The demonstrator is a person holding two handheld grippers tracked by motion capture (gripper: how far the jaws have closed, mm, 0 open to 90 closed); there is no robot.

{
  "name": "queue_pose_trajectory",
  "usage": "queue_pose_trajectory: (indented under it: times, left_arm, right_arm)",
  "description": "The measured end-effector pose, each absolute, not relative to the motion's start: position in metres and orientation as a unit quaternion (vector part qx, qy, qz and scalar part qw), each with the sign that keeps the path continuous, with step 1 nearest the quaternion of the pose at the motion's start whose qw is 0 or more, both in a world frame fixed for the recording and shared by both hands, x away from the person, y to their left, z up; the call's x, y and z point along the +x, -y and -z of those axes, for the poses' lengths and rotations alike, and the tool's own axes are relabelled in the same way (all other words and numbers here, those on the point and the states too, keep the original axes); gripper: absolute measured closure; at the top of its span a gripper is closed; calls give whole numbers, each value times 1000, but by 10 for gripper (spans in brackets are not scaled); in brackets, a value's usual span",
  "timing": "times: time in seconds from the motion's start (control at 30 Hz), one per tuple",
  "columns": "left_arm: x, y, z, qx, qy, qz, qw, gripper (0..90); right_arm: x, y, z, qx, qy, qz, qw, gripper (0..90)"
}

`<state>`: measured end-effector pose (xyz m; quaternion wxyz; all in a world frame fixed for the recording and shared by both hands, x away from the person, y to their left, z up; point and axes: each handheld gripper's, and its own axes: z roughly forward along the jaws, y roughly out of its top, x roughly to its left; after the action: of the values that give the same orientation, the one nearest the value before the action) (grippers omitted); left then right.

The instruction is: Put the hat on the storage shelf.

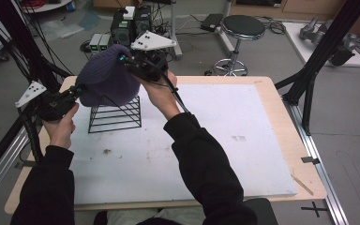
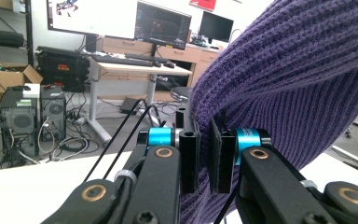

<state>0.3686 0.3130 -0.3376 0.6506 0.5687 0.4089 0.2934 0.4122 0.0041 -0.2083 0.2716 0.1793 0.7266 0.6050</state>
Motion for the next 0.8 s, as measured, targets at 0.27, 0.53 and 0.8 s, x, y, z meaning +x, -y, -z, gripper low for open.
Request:
queue_pose_trajectory:
  times: [0.27,0.53,0.8]
  left_arm:
    - [368,-318,351,568,-420,-293,644,842]
    - [367,-316,363,577,-422,-293,634,842]
    - [368,-317,374,582,-432,-295,623,841]
  right_arm:
    - [415,-15,218,181,-736,-596,264,765]
    - [418,-18,232,198,-737,-595,252,752]
    - [420,-26,241,205,-747,-582,249,747]
